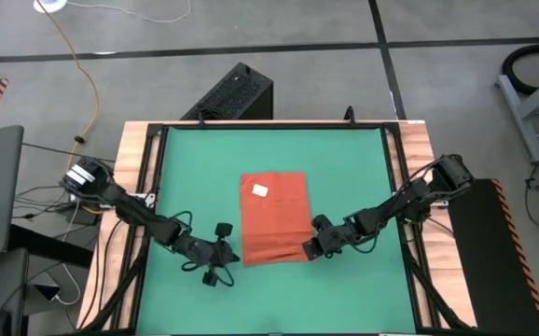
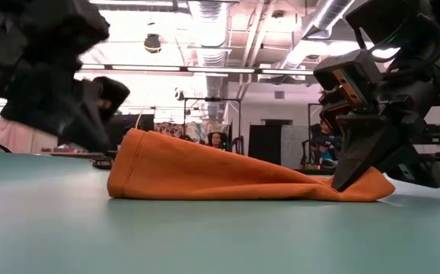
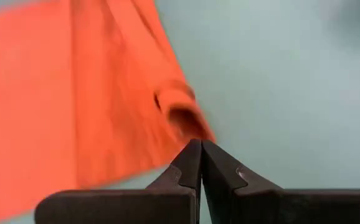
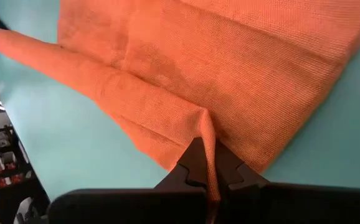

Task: Roll towel
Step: Roll the orange towel

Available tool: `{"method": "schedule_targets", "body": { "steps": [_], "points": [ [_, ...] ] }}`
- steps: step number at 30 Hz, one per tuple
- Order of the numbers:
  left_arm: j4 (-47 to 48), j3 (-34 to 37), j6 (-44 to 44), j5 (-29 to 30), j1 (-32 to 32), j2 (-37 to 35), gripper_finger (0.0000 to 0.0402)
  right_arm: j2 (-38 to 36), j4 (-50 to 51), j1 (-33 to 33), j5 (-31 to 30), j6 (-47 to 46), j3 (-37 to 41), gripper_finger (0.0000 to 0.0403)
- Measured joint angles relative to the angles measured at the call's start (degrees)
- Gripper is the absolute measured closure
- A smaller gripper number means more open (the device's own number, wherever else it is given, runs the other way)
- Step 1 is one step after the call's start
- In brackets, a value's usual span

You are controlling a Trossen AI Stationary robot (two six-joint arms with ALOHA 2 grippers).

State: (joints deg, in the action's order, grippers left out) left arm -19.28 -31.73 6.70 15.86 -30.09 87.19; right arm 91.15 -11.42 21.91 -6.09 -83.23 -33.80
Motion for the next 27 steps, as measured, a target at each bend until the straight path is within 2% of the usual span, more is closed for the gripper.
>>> {"method": "schedule_targets", "body": {
  "steps": [4,10,15,22,27],
  "points": [
    [-1.84,-0.87,-6.05,4.08,-0.96,-0.74,0.0402,0.04,-0.74,0.0,0.18,1.2,0.05,0.0394],
    [-0.77,-5.05,-13.57,5.24,-1.99,-0.61,0.0401,0.07,-0.85,0.07,0.2,1.5,0.07,0.0394],
    [1.04,-8.01,-18.4,4.36,-0.7,3.52,0.0402,0.07,-0.97,0.06,0.17,2.26,0.07,0.0394],
    [3.96,-12.69,-20.08,6.0,0.15,10.22,0.0402,0.07,-0.98,0.06,0.08,2.67,0.07,0.0394],
    [5.39,-12.93,-16.99,8.39,0.15,12.26,0.0402,0.07,-0.92,0.07,-0.23,3.2,0.07,0.0391]
  ]
}}
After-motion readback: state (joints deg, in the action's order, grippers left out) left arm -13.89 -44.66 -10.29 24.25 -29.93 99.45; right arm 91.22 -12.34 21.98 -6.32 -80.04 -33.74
